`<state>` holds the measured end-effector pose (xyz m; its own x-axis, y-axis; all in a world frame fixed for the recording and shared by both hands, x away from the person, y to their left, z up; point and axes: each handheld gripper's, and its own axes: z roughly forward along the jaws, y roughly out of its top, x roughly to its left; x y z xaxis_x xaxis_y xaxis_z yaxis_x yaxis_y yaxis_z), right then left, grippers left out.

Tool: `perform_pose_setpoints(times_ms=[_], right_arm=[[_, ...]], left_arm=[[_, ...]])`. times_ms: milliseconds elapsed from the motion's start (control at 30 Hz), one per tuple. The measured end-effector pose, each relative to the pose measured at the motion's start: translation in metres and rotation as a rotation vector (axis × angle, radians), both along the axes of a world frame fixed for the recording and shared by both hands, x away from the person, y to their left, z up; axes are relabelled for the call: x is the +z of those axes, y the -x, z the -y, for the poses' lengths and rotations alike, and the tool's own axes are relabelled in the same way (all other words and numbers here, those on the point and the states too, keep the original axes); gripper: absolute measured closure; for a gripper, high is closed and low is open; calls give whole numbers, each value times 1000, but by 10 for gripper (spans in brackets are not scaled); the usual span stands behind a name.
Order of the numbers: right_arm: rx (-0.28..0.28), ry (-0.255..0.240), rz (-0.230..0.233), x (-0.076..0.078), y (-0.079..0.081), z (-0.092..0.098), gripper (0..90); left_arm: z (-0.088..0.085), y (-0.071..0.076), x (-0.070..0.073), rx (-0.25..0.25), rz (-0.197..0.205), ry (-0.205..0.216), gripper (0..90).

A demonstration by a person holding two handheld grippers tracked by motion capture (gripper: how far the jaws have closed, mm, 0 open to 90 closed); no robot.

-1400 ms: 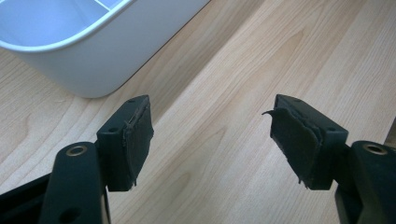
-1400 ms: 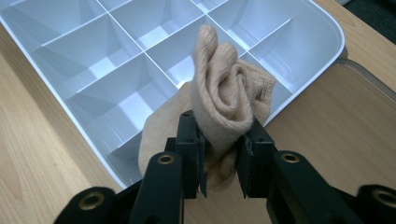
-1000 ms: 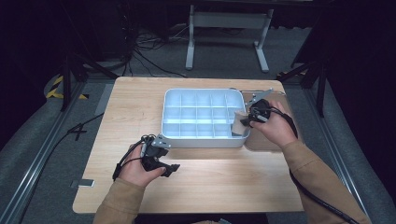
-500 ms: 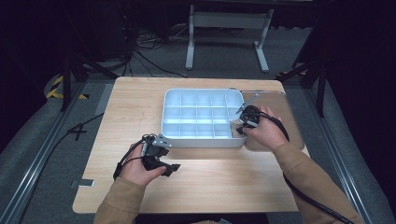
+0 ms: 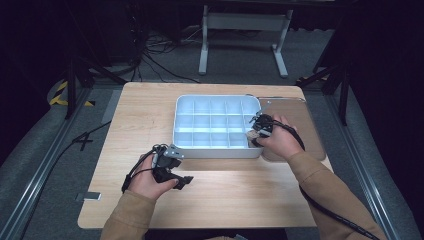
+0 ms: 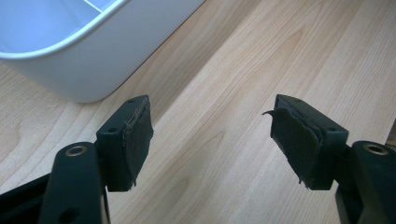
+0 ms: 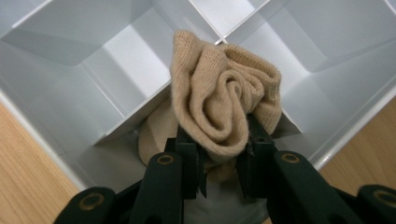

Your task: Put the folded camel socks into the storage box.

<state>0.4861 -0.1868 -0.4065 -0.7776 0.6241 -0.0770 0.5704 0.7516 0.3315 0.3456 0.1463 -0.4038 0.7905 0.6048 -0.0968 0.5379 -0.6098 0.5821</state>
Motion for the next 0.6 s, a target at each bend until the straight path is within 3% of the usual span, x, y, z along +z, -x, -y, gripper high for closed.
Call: perform_pose_setpoints(times_ms=[200,433,600], right_arm=[[12,67,-21,-8,-5,-9,733],[-2,75,-48,-14,-8,-12,736],[7,68,-40,-14,-8,-11,727]], left_arm=[[-2,2,-1,4,-2,5,299],[-4,3,-2,8,-2,0,299],[-5,3,-1,10,-4,5,298]])
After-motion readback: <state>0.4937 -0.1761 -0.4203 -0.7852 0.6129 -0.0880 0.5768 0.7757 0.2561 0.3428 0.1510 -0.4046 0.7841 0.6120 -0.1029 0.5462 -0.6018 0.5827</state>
